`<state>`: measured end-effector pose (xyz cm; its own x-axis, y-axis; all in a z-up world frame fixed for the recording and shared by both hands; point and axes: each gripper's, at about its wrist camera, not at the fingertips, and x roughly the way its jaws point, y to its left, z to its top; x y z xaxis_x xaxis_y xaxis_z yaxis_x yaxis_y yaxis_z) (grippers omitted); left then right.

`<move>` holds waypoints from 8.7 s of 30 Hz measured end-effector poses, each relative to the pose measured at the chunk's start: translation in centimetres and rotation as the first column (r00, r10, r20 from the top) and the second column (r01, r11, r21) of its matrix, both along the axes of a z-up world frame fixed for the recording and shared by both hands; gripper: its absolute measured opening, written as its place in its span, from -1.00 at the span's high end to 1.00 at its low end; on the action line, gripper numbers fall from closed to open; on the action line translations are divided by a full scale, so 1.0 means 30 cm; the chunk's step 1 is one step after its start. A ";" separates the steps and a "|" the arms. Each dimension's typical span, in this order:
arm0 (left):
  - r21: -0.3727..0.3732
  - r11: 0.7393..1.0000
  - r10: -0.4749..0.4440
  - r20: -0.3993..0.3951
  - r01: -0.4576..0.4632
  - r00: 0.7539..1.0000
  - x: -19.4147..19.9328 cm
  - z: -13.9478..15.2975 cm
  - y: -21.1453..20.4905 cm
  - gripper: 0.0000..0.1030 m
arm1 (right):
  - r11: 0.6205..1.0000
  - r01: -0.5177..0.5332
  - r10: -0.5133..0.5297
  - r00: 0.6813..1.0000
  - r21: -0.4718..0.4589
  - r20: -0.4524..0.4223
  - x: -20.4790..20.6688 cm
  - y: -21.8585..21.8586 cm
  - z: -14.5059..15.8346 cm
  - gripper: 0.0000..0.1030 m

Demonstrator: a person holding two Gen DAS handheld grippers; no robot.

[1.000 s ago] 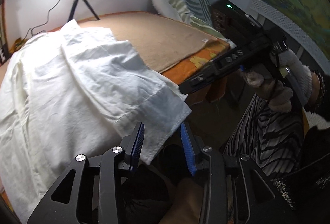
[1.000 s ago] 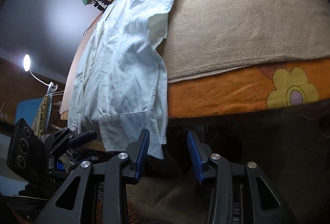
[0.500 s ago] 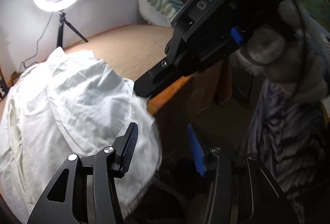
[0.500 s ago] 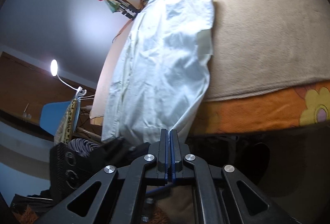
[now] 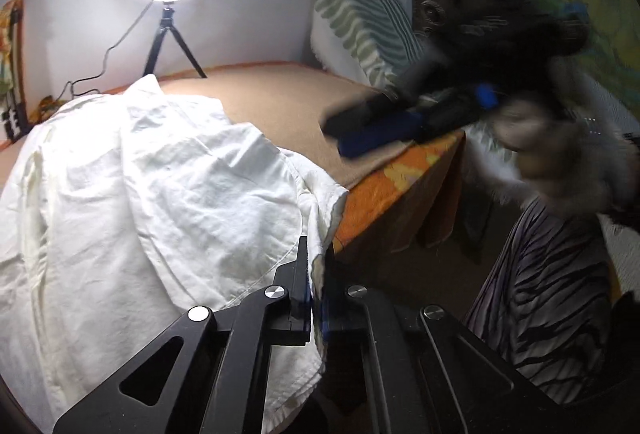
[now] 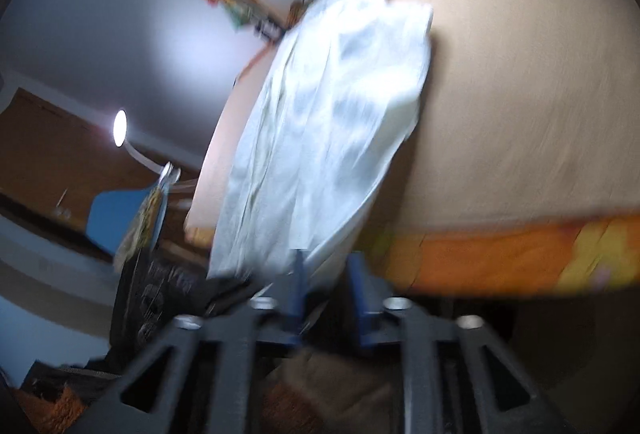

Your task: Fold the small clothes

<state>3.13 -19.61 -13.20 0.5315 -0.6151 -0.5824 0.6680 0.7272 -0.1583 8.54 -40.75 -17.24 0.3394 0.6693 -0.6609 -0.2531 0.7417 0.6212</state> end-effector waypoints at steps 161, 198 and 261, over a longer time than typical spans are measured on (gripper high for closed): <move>-0.315 0.877 0.099 -0.620 -0.363 0.778 0.306 0.051 0.942 0.90 | 0.938 -0.108 0.150 0.983 0.331 -0.106 0.186 0.393 -0.167 0.92; -0.243 0.879 0.208 -0.578 -0.410 0.789 0.749 0.003 0.968 0.11 | 0.983 0.056 -0.032 0.990 0.175 -0.137 0.585 0.279 -0.132 0.31; 0.040 0.941 0.335 -0.259 -0.337 0.906 0.993 0.097 0.913 0.42 | 0.981 0.029 0.013 0.976 -0.192 0.217 0.758 0.348 0.109 0.22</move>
